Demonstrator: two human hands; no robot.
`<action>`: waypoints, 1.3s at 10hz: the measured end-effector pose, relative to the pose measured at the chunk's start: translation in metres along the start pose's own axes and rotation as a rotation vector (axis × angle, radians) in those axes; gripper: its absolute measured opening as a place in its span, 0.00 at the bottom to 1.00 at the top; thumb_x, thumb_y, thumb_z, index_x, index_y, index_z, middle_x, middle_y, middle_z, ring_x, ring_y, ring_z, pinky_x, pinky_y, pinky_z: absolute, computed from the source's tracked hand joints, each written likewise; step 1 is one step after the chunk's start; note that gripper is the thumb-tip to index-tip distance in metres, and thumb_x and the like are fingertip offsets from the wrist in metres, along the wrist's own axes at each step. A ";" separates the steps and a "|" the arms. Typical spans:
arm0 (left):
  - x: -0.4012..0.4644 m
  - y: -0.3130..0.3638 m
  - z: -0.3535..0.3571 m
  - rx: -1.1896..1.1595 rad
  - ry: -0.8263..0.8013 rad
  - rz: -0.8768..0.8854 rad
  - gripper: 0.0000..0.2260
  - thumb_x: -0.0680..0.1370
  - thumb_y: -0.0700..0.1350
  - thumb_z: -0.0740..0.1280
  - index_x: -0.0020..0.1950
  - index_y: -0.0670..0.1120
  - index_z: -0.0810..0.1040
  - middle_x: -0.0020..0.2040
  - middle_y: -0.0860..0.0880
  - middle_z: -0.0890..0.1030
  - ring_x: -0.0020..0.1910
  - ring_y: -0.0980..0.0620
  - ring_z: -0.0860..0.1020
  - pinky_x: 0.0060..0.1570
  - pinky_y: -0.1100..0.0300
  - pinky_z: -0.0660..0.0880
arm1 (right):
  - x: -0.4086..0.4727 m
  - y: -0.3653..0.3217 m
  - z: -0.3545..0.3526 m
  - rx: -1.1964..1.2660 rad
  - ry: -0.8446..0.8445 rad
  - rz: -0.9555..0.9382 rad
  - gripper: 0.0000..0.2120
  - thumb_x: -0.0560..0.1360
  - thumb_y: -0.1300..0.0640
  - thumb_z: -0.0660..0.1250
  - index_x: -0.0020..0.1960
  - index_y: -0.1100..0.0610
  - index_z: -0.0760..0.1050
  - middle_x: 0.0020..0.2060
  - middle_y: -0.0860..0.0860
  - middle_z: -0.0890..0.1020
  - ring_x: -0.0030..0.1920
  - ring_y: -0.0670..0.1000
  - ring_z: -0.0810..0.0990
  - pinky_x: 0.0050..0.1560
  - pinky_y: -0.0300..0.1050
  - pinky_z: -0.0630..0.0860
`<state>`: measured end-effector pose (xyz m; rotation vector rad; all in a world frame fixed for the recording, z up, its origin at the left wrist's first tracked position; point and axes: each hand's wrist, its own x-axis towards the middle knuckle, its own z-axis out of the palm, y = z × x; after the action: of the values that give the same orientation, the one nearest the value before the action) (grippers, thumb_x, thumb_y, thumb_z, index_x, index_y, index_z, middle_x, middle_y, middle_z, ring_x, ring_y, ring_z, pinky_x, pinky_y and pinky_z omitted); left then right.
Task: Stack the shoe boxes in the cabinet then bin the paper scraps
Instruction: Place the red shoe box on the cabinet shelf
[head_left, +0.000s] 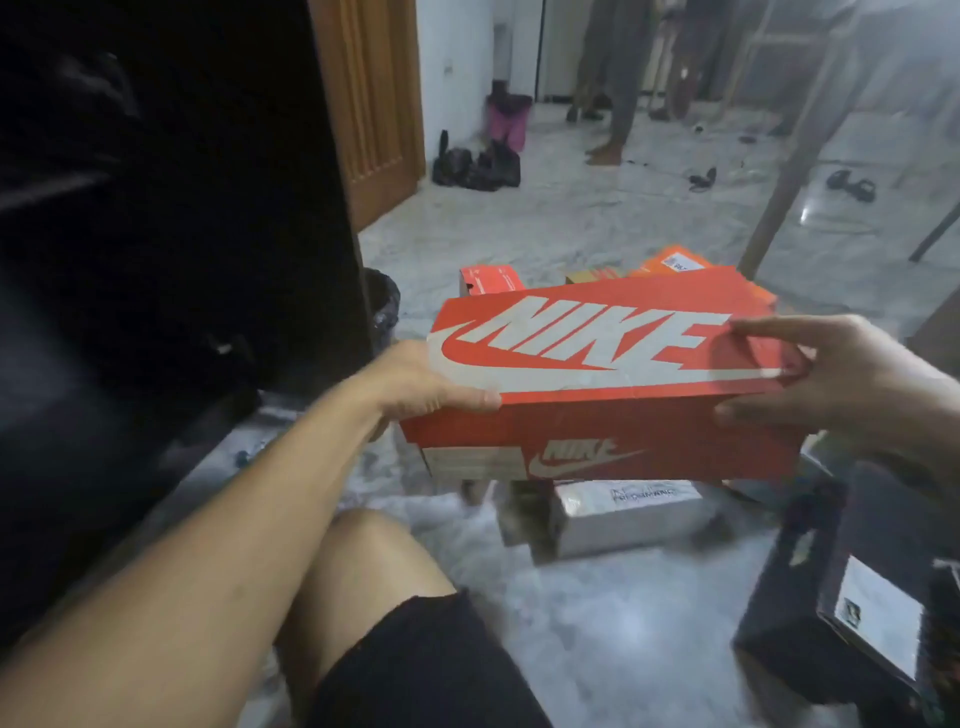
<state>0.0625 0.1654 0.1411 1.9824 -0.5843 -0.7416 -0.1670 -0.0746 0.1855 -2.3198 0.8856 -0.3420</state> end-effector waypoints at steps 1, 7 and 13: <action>-0.010 -0.006 -0.037 -0.032 0.096 0.026 0.15 0.63 0.44 0.81 0.44 0.51 0.80 0.45 0.55 0.84 0.43 0.57 0.81 0.38 0.65 0.77 | 0.023 -0.028 0.022 0.008 0.028 -0.113 0.38 0.52 0.51 0.84 0.62 0.47 0.80 0.53 0.52 0.80 0.49 0.51 0.78 0.48 0.43 0.75; -0.100 -0.108 -0.230 -0.098 0.587 -0.123 0.21 0.65 0.35 0.79 0.51 0.54 0.78 0.43 0.57 0.80 0.41 0.63 0.76 0.37 0.70 0.71 | 0.103 -0.228 0.199 0.008 -0.277 -0.600 0.34 0.57 0.54 0.84 0.62 0.53 0.79 0.50 0.47 0.82 0.49 0.50 0.81 0.50 0.44 0.74; -0.071 -0.310 -0.299 -0.196 1.025 -0.461 0.24 0.63 0.33 0.79 0.54 0.50 0.78 0.51 0.48 0.82 0.55 0.46 0.79 0.59 0.45 0.75 | 0.145 -0.349 0.472 0.082 -0.837 -0.583 0.21 0.75 0.67 0.67 0.66 0.53 0.74 0.55 0.50 0.78 0.47 0.37 0.79 0.46 0.27 0.69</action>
<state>0.2542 0.5350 0.0095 2.0051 0.5417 0.0375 0.3250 0.2489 0.0461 -2.2715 -0.2086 0.3510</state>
